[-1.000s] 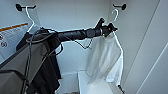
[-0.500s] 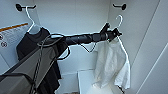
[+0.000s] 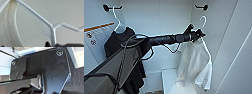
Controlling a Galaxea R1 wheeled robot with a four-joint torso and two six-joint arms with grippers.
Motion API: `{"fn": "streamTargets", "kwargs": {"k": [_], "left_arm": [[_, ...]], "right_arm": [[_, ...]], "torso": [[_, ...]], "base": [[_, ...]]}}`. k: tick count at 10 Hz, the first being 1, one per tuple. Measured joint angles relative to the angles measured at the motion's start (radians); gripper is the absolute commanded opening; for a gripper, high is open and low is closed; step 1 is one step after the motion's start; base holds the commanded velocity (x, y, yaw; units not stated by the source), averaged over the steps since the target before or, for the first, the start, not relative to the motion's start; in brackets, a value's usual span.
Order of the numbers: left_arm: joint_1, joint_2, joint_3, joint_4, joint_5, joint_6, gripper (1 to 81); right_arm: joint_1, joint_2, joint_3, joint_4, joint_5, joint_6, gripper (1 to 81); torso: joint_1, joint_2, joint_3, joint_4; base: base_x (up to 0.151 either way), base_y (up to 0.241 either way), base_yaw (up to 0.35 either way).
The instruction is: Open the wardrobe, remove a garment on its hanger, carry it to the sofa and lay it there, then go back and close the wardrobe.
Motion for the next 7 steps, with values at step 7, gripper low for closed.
{"fn": "streamTargets", "kwargs": {"k": [7], "left_arm": [[0.01,-0.009,0.006,0.001,-0.001,0.003,1.0]], "right_arm": [[0.0,-0.002,0.0,0.001,0.002,0.0,81.1]], "torso": [[0.0,0.001,0.0,0.103]], "base": [[-0.081,0.0,0.0]]}}
